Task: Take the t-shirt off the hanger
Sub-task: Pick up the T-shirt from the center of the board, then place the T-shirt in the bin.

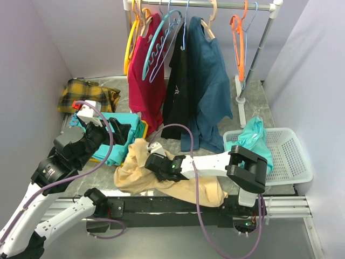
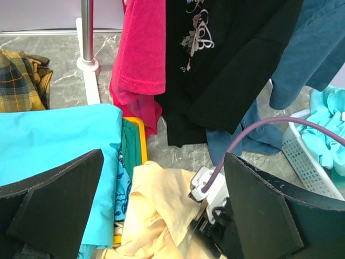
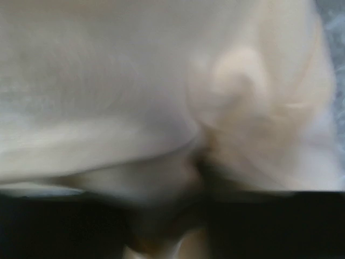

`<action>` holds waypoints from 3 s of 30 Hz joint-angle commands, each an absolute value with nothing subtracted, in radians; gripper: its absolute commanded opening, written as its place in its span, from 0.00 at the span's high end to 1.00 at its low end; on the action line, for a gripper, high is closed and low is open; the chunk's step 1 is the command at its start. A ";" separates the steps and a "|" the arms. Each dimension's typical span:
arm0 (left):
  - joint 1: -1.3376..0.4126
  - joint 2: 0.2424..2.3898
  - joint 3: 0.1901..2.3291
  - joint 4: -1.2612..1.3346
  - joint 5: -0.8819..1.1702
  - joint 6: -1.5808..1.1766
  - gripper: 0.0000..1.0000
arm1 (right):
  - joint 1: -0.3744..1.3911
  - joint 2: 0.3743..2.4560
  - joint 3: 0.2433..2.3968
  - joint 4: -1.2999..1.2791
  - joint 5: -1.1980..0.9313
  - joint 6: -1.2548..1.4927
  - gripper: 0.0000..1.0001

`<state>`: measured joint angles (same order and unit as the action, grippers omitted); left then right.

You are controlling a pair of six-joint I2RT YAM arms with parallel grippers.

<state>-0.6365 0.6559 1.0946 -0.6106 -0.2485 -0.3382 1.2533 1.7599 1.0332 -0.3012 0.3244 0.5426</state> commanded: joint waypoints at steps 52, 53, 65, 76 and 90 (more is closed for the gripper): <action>-0.641 0.703 1.183 -0.612 -0.196 -0.345 0.01 | 0.758 1.061 2.017 -1.171 1.304 0.236 1.00; -0.640 0.703 1.183 -0.612 -0.193 -0.345 0.01 | 0.730 1.060 1.990 -1.135 1.284 0.209 1.00; -0.640 0.696 1.166 -0.615 -0.170 -0.354 0.01 | 0.258 0.862 1.305 -0.853 0.841 0.302 1.00; -0.641 0.693 1.157 -0.621 -0.176 -0.351 0.01 | -0.052 0.752 1.066 -0.785 0.796 0.368 1.00; -0.641 0.680 1.140 -0.609 -0.160 -0.345 0.01 | -0.195 0.696 0.913 -0.775 0.844 0.480 1.00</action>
<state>-0.6365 0.6907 1.1446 -0.6422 -0.1795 -0.3382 -0.1818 0.7086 0.9688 -0.8139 0.8127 0.4187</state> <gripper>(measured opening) 0.994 0.125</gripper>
